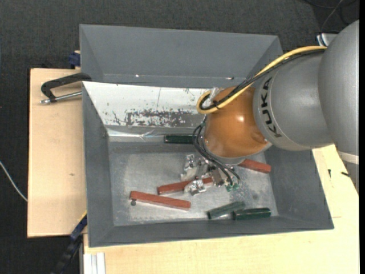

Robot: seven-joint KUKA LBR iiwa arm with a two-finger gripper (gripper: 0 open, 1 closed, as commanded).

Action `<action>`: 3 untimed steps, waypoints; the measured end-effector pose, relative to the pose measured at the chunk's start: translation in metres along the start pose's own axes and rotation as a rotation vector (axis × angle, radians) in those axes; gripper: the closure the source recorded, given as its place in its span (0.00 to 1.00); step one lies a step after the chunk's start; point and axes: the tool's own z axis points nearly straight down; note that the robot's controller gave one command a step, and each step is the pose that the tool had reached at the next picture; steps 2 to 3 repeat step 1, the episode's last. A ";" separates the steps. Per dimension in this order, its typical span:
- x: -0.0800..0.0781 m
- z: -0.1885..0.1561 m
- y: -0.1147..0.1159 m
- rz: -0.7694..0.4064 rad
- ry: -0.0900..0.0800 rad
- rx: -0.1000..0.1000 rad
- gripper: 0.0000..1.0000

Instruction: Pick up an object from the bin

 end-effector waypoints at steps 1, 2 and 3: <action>-0.023 -0.146 -0.018 -0.060 0.000 0.002 1.00; -0.023 -0.146 -0.018 -0.060 0.000 0.002 1.00; -0.023 -0.146 -0.018 -0.060 0.000 0.002 1.00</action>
Offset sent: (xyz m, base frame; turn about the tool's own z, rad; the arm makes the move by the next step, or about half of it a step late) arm 0.0000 0.0000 0.0000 0.0000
